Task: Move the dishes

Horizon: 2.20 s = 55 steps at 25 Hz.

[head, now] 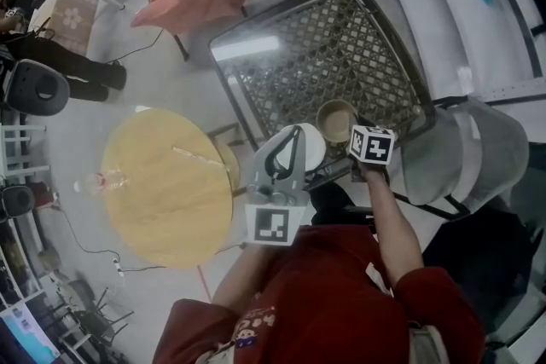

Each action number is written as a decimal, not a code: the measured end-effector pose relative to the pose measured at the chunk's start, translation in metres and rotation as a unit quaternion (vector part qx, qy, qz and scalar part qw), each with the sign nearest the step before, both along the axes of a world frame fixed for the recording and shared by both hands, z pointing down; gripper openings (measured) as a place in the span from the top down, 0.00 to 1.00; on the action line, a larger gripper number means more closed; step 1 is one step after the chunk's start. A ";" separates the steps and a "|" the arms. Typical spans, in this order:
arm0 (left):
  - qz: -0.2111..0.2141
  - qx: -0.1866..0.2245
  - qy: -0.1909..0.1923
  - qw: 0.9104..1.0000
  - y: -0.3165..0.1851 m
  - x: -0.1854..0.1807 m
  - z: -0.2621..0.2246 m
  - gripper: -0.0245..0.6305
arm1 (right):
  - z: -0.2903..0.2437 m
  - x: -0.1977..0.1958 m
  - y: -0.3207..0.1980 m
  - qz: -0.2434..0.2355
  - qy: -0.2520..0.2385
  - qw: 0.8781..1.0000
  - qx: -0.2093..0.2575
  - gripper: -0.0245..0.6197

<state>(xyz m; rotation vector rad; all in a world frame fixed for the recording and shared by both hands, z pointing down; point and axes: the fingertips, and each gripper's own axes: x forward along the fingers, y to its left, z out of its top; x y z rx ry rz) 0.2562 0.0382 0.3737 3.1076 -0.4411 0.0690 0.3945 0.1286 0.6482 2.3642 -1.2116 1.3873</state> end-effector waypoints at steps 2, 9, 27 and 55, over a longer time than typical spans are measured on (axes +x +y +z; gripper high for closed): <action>0.003 0.000 -0.003 1.000 0.002 0.006 0.002 0.95 | 0.007 0.001 0.001 0.001 -0.007 1.000 -0.001 0.93; 0.010 -0.001 -0.021 1.000 0.005 0.019 0.009 0.95 | 0.025 0.004 0.003 0.006 -0.022 1.000 -0.001 0.93; 0.014 -0.003 -0.034 0.999 -0.002 0.024 0.019 0.95 | 0.045 0.003 0.007 0.012 -0.022 1.000 -0.006 0.92; -0.048 0.014 0.012 0.999 -0.030 -0.039 -0.013 0.95 | -0.083 -0.004 -0.043 -0.026 0.135 0.985 0.100 0.82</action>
